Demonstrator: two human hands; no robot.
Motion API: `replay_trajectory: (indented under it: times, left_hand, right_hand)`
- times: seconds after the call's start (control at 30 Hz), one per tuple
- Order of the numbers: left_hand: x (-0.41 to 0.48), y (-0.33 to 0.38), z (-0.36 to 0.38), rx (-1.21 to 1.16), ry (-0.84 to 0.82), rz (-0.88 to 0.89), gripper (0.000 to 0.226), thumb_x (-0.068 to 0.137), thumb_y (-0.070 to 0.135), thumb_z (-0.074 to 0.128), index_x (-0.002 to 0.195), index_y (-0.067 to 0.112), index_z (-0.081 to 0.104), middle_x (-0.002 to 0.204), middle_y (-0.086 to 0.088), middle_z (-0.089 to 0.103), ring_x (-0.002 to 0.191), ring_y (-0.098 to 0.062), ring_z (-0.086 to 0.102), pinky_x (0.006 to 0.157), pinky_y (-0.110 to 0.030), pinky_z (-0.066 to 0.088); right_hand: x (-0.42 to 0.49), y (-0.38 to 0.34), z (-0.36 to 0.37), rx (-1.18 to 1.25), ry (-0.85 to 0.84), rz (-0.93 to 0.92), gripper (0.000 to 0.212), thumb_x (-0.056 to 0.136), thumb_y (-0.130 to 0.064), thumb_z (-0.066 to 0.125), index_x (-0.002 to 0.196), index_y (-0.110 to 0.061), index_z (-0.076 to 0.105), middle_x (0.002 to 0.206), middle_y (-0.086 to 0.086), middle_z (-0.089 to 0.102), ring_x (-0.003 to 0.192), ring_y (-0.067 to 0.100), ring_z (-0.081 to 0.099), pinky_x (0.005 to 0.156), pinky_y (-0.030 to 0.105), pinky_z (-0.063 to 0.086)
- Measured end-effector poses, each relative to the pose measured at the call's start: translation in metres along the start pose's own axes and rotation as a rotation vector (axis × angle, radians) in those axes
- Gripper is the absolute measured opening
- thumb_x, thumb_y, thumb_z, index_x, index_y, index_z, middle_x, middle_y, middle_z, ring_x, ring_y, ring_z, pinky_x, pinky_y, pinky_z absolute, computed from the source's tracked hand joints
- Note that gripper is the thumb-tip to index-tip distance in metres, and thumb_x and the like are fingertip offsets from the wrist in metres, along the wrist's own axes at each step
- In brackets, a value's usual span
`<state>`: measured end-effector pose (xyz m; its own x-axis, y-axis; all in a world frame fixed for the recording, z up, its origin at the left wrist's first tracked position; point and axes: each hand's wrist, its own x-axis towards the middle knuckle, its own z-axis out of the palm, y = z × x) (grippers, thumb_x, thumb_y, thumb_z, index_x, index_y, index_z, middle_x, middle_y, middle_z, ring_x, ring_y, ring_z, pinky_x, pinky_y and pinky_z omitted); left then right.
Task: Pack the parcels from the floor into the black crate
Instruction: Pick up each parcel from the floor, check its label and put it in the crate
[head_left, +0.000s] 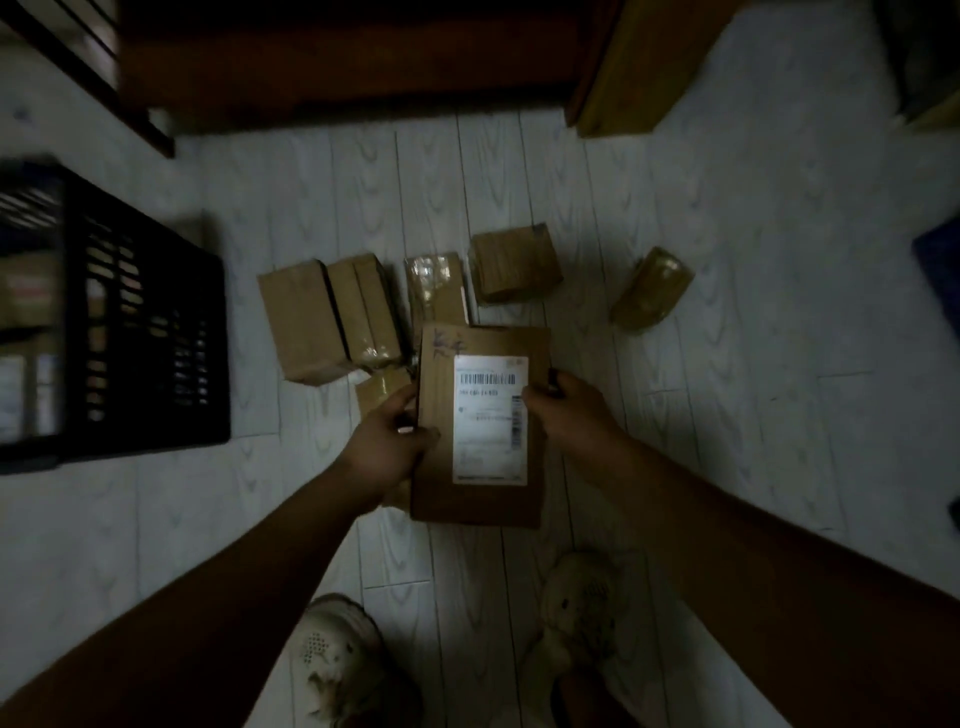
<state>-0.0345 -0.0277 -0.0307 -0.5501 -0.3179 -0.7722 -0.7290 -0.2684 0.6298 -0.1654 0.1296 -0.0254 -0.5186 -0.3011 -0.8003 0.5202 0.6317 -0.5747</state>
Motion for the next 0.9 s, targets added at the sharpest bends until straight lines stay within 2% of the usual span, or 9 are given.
replay_trajectory:
  times: [0.13, 0.2, 0.27, 0.33, 0.47, 0.57, 0.67, 0.73, 0.9]
  left_hand:
    - [-0.104, 0.081, -0.04, -0.062, 0.065, 0.062, 0.052, 0.091, 0.002, 0.055, 0.132, 0.032, 0.046, 0.113, 0.002, 0.061, 0.103, -0.018, 0.06, 0.084, -0.038, 0.053]
    - [-0.158, 0.123, -0.064, -0.078, 0.096, 0.107, 0.044, 0.09, 0.005, 0.057, 0.126, 0.029, 0.046, 0.116, -0.003, 0.06, 0.106, -0.022, 0.059, 0.087, -0.042, 0.053]
    - [-0.215, 0.16, -0.09, -0.092, 0.1, 0.15, 0.042, 0.089, 0.006, 0.059, 0.124, 0.025, 0.045, 0.116, -0.007, 0.061, 0.104, -0.024, 0.061, 0.077, -0.039, 0.054]
    - [-0.271, 0.19, -0.112, -0.075, 0.062, 0.198, 0.051, 0.089, 0.004, 0.059, 0.13, 0.028, 0.041, 0.111, -0.006, 0.063, 0.103, -0.024, 0.061, 0.07, -0.034, 0.054]
    - [-0.375, 0.233, -0.143, -0.006, 0.052, 0.331, 0.071, 0.09, 0.001, 0.056, 0.142, 0.04, 0.026, 0.102, 0.005, 0.062, 0.093, -0.011, 0.061, 0.063, -0.026, 0.054]
    - [-0.436, 0.256, -0.158, -0.005, 0.126, 0.421, 0.067, 0.091, 0.001, 0.053, 0.138, 0.041, 0.027, 0.096, 0.004, 0.063, 0.088, -0.008, 0.062, 0.057, -0.019, 0.053]
    - [-0.483, 0.266, -0.168, -0.012, 0.196, 0.486, 0.068, 0.091, 0.005, 0.054, 0.144, 0.038, 0.026, 0.103, 0.001, 0.064, 0.1, -0.016, 0.062, 0.079, -0.035, 0.056]
    - [-0.509, 0.269, -0.174, -0.043, 0.246, 0.533, 0.068, 0.091, 0.005, 0.054, 0.144, 0.037, 0.027, 0.105, 0.003, 0.063, 0.101, -0.015, 0.062, 0.087, -0.04, 0.054]
    - [-0.569, 0.271, -0.193, -0.107, 0.356, 0.616, 0.067, 0.091, 0.003, 0.054, 0.143, 0.036, 0.028, 0.103, 0.001, 0.058, 0.097, -0.018, 0.061, 0.072, -0.034, 0.054]
  right_hand:
    - [-0.118, -0.073, 0.005, -0.082, -0.094, -0.092, 0.052, 0.091, -0.014, 0.06, 0.137, -0.029, 0.039, 0.119, -0.002, 0.057, 0.097, 0.01, 0.057, 0.072, 0.024, 0.051]
    - [-0.179, -0.107, 0.011, -0.102, -0.121, -0.122, 0.056, 0.091, -0.008, 0.059, 0.139, -0.027, 0.037, 0.129, 0.001, 0.055, 0.103, 0.012, 0.055, 0.082, 0.031, 0.053]
    - [-0.238, -0.146, 0.018, -0.071, -0.086, -0.187, 0.052, 0.093, -0.012, 0.057, 0.139, -0.029, 0.041, 0.128, -0.003, 0.055, 0.111, 0.015, 0.053, 0.093, 0.037, 0.049]
    - [-0.293, -0.183, 0.024, -0.06, -0.032, -0.269, 0.046, 0.095, -0.018, 0.054, 0.137, -0.032, 0.045, 0.128, -0.005, 0.057, 0.114, 0.015, 0.053, 0.095, 0.037, 0.047]
    - [-0.378, -0.236, 0.035, -0.101, 0.045, -0.442, 0.051, 0.096, -0.021, 0.053, 0.144, -0.031, 0.038, 0.137, 0.0, 0.053, 0.125, 0.021, 0.05, 0.101, 0.041, 0.047]
    - [-0.428, -0.263, 0.041, -0.096, 0.052, -0.524, 0.054, 0.094, -0.028, 0.056, 0.142, -0.039, 0.036, 0.122, -0.002, 0.064, 0.113, 0.019, 0.059, 0.093, 0.045, 0.052]
    - [-0.469, -0.287, 0.047, -0.066, -0.021, -0.597, 0.056, 0.094, -0.025, 0.057, 0.143, -0.039, 0.035, 0.119, -0.005, 0.065, 0.107, 0.012, 0.062, 0.091, 0.039, 0.053]
    - [-0.494, -0.3, 0.051, -0.061, -0.053, -0.651, 0.056, 0.095, -0.019, 0.055, 0.144, -0.036, 0.034, 0.121, -0.003, 0.063, 0.107, 0.011, 0.061, 0.09, 0.036, 0.053]
    - [-0.548, -0.32, 0.072, -0.075, -0.066, -0.781, 0.057, 0.096, -0.016, 0.052, 0.146, -0.033, 0.032, 0.121, -0.002, 0.062, 0.101, 0.008, 0.06, 0.076, 0.022, 0.051]
